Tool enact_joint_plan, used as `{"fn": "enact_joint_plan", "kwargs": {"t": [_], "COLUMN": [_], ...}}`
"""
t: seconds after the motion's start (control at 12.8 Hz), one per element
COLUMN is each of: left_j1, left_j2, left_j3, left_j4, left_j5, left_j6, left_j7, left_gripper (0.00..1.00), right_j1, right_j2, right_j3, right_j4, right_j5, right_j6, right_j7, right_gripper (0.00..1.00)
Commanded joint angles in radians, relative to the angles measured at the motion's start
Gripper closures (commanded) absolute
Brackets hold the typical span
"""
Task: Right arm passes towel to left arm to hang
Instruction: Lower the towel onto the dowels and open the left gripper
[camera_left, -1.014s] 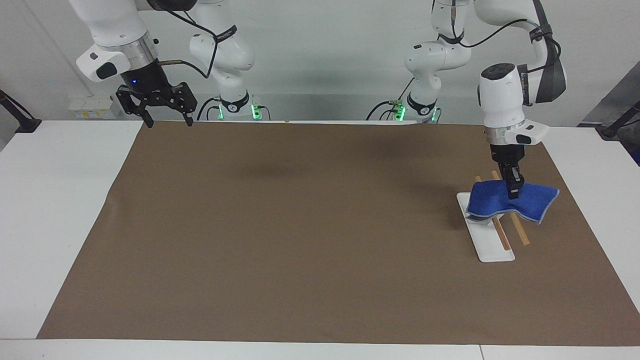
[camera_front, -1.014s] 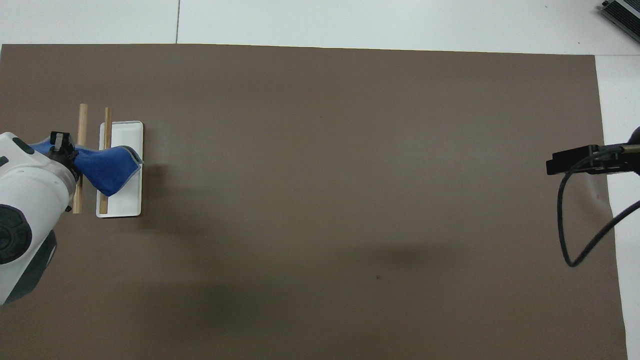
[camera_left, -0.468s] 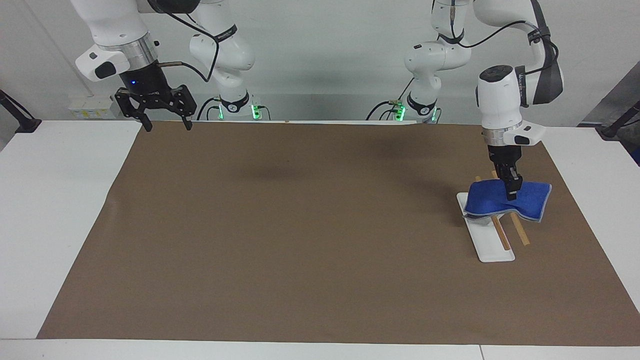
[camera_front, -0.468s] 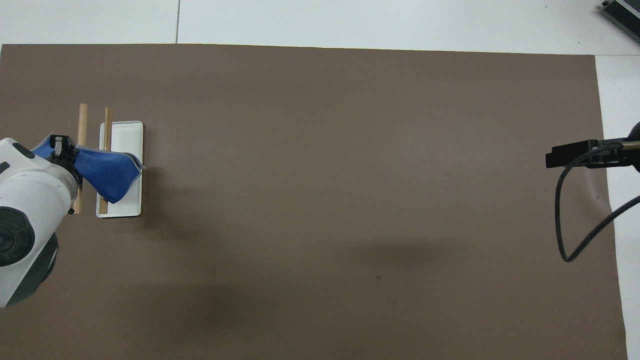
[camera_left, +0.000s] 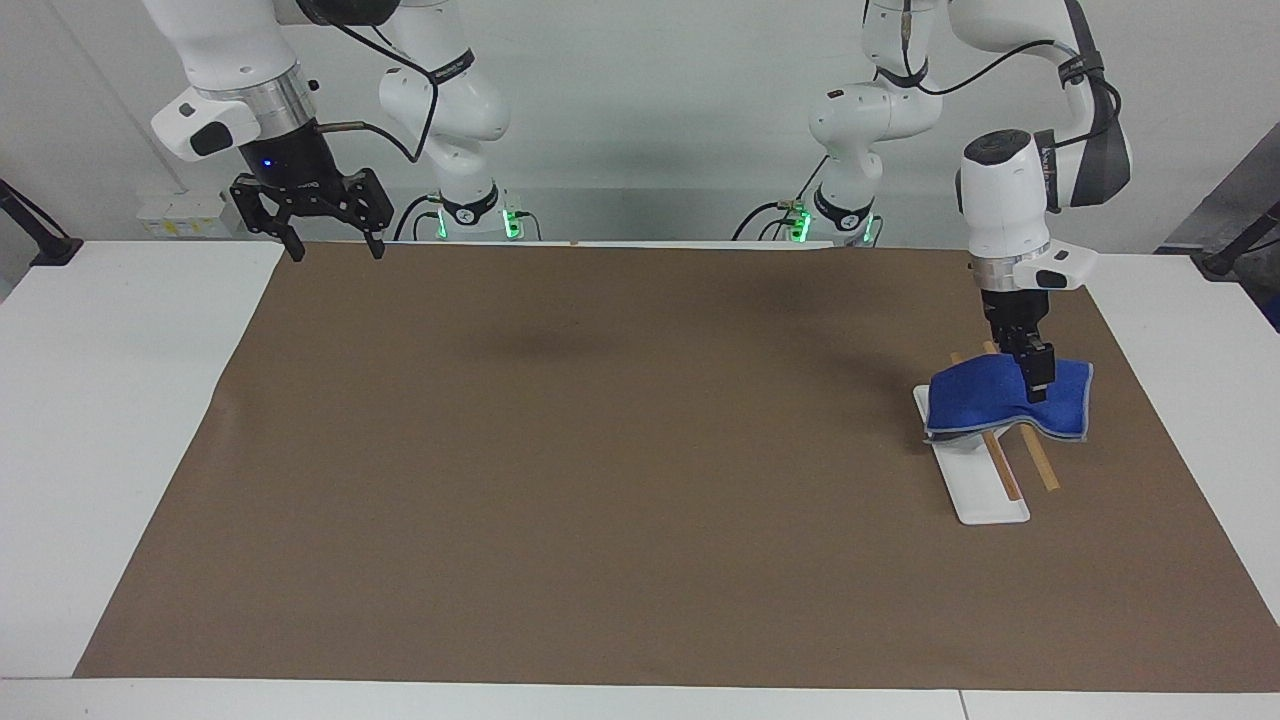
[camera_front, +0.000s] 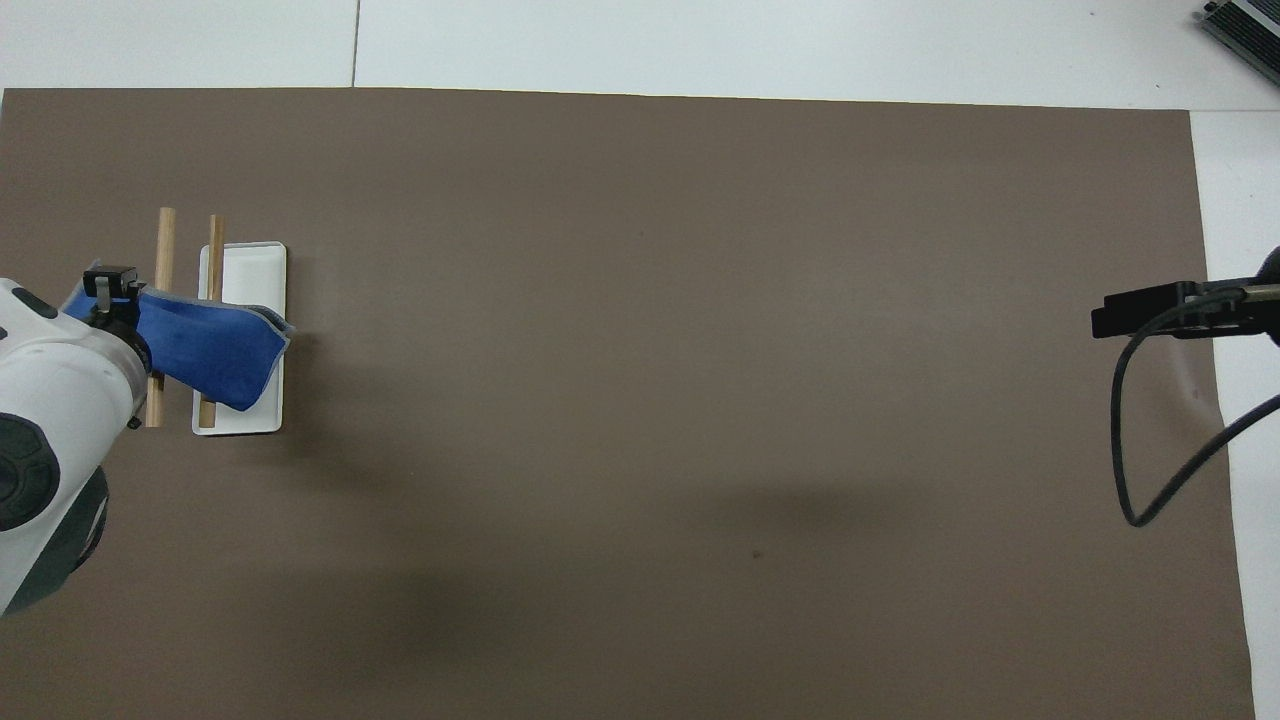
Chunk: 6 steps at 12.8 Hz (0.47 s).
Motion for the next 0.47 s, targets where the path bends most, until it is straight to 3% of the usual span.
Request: {"fn": "enact_joint_plan", "kwargs": {"t": [0.0, 0.39], "left_j1": [0.015, 0.023], "left_j2": [-0.027, -0.028], "left_j3": [-0.009, -0.006], "left_j4": [-0.005, 0.048], "left_j5": [0.025, 0.013], "left_j6": [-0.035, -0.081], "left_j7": [-0.019, -0.009], "left_gripper": [0.00, 0.00], "right_j1": [-0.009, -0.009], "right_j2": [-0.026, -0.026], "right_j3": [0.001, 0.001], "right_j4": [-0.029, -0.029], "right_j5": [0.020, 0.020], "right_j6": [0.003, 0.001], "right_j7": [0.007, 0.007], "right_gripper": [0.00, 0.00]}}
